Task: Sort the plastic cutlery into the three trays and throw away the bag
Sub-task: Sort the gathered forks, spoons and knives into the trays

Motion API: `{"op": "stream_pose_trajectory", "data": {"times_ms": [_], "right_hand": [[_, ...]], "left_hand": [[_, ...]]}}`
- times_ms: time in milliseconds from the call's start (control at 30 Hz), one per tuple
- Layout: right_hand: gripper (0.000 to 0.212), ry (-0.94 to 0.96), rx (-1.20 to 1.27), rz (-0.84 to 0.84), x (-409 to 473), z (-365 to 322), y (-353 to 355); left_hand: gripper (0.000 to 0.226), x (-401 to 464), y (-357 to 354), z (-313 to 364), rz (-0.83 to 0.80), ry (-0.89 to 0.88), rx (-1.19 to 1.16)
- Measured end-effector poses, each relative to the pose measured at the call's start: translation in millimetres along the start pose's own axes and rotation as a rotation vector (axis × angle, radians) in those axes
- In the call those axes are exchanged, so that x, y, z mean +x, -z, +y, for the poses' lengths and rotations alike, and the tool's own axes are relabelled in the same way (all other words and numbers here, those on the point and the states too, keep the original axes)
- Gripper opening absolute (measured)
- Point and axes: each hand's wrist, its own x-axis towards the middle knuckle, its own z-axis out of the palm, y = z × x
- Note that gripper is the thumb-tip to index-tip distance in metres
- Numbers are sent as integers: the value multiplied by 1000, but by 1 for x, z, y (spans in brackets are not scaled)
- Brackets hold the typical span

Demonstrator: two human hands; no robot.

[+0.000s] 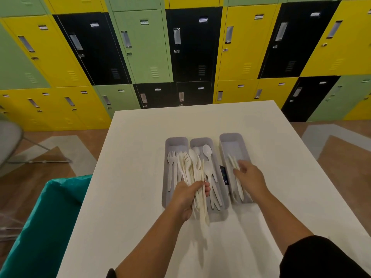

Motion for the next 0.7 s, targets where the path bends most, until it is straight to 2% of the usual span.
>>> {"op": "stream_pose_trajectory", "data": {"times_ms": [33,100,167,233,400,500,700], "right_hand": [[32,17,89,-20,-6,-5,-4],[22,2,244,-181,-19,-17,-14],[22,-46,316,-390,-31,-26,-24],[27,-65,335,-507,-41,-30,-34],[25,33,350,-463,-57,-32,-51],[24,13,412,-430,-62,-30,-58],[16,-28,427,-364,-60,-24,-60]], "left_hand": [[18,-1,0,0,5,-4,4],[20,-2,0,1,18,-13,19],[24,-2,1,0,40,-30,46],[26,-2,3,-1,65,-46,51],[36,-2,12,-1,136,-66,17],[39,-2,16,-2,155,-81,23],[26,-2,18,-2,149,-62,-38]]}}
